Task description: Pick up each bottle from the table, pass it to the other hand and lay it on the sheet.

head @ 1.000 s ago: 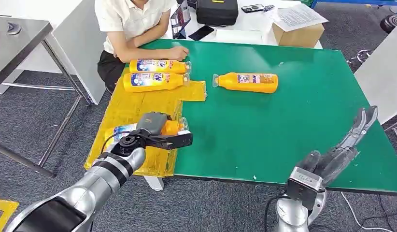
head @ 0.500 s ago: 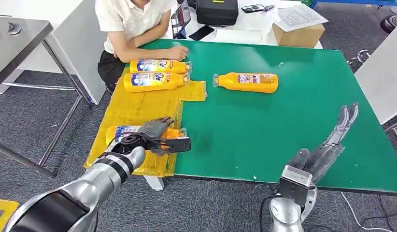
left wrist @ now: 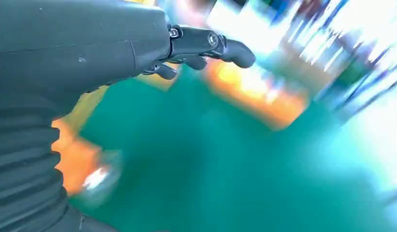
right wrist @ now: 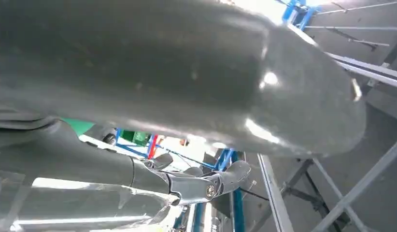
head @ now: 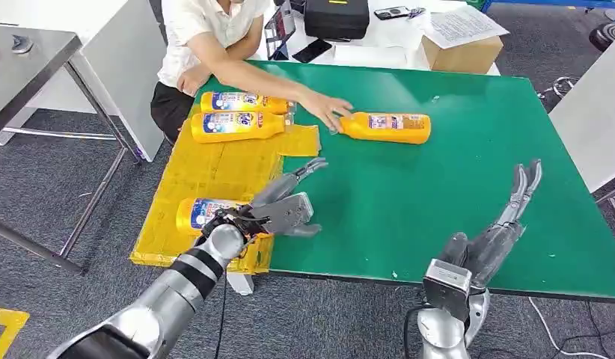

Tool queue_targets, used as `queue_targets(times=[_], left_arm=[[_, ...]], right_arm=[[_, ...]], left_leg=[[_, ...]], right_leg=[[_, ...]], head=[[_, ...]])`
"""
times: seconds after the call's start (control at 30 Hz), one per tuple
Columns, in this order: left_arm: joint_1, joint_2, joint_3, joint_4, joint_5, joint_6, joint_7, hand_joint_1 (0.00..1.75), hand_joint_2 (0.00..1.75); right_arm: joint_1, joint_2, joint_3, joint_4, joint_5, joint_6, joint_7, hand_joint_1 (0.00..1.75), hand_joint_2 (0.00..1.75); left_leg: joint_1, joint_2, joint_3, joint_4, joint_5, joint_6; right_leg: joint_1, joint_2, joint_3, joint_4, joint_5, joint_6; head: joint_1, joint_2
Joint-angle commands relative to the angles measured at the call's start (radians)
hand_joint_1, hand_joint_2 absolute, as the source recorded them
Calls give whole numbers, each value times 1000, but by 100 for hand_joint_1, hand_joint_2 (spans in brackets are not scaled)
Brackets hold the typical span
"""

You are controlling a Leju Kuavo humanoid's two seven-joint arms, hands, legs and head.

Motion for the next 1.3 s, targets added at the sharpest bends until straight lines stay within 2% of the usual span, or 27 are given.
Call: queue_targets(times=[0.03,0.1,0.17,0.23,0.27,0.4,0.43,0.47,0.5,0.53,0.6,0.63,0.67,0.7,0.73,0.77,0.83,0.87,1.3], left_arm=[[115,0,-57,-344,22,67,-14,0,175],[115,0,-57,-344,22,67,-14,0,175],[211,-9,-72,-500,-28,333,-180,0,175],[268,7,-148,-574,-156,565,-210,0,175],[272,15,-170,-571,-170,586,-195,0,175],[280,53,-229,-564,-11,614,-147,0,175],[309,58,-224,-579,68,588,-152,0,175],[346,63,-214,-586,129,565,-145,0,175],[375,50,-204,-582,218,520,-106,0,175],[383,51,-226,-542,263,466,-54,0,175],[388,57,-263,-486,404,302,18,0,175],[383,56,-289,-445,411,288,9,0,175],[378,55,-305,-429,394,298,-9,0,175],[380,50,-305,-429,401,302,-13,0,175],[383,48,-304,-440,414,299,-9,0,175],[387,52,-306,-454,416,298,-7,0,175],[397,59,-299,-481,412,307,7,0,175],[397,61,-298,-484,410,307,9,0,175],[393,64,-294,-489,408,306,12,0,175]], right_arm=[[2,-20,-21,7,4,2,-1,0,0],[2,-20,-21,7,4,2,-1,0,0],[-2,-22,-8,31,1,2,-1,0,0],[-21,-16,10,59,7,2,-1,0,0],[-29,-8,10,68,15,2,-1,0,175],[-25,-16,-4,147,109,2,-1,0,175],[-47,-62,2,370,194,2,-1,0,175],[-95,-139,51,530,110,2,8,0,175],[-112,-144,-28,582,201,2,20,0,175],[-136,-155,-132,644,361,2,24,0,175],[-192,-245,-130,798,404,2,96,0,175],[-235,-305,-96,914,497,2,199,0,175],[-256,-332,-71,952,456,3,184,0,175],[-275,-350,-53,988,474,2,215,0,175],[-291,-371,-8,1025,497,39,260,0,175],[-283,-372,6,1011,450,68,252,0,175],[-280,-383,62,1015,474,93,299,0,175],[-281,-379,65,1015,464,105,302,0,175],[-281,-373,78,1013,468,102,308,0,175]], left_leg=[[1,0,2,-1,-1,-1],[1,2,3,0,-1,-2],[1,1,3,0,-1,-2],[0,3,2,-1,-1,-1],[1,4,5,-1,-3,-2],[1,2,5,-1,-2,-2],[1,1,3,-2,-1,-1],[1,3,7,-3,-2,-2],[3,8,11,-6,-1,-2],[2,6,8,-5,-1,-2],[3,3,11,-6,-1,-1],[1,1,8,-4,0,-1],[1,-1,12,-7,1,-1],[2,-2,7,-4,1,0],[2,0,8,-4,1,0],[1,-1,6,-3,1,1],[-1,-2,3,-2,1,2],[-2,-1,6,-3,0,1],[-1,-1,3,-1,0,1]], right_leg=[[1,1,2,0,-1,-1],[1,2,3,0,-1,-2],[1,1,3,0,-1,-2],[0,3,1,-1,0,-1],[1,5,4,0,-2,-2],[1,3,4,-1,-1,-2],[1,2,3,-2,-1,-1],[1,4,6,-2,-1,-2],[3,9,10,-8,2,-2],[2,6,8,-6,1,-2],[3,3,12,-9,2,-2],[1,1,7,-5,0,-1],[1,0,13,-9,1,-1],[1,-1,8,-6,0,-1],[2,1,10,-8,1,-1],[1,0,8,-6,1,-1],[-1,-2,6,-3,0,0],[-1,0,8,-4,0,-1],[0,-1,5,-2,0,0]], head=[[0,0],[0,0],[0,0],[0,0],[0,0],[0,0],[0,0],[0,0],[0,0],[0,0],[0,0],[0,0],[0,0],[0,0],[0,0],[0,0],[0,0],[0,0],[0,0]])
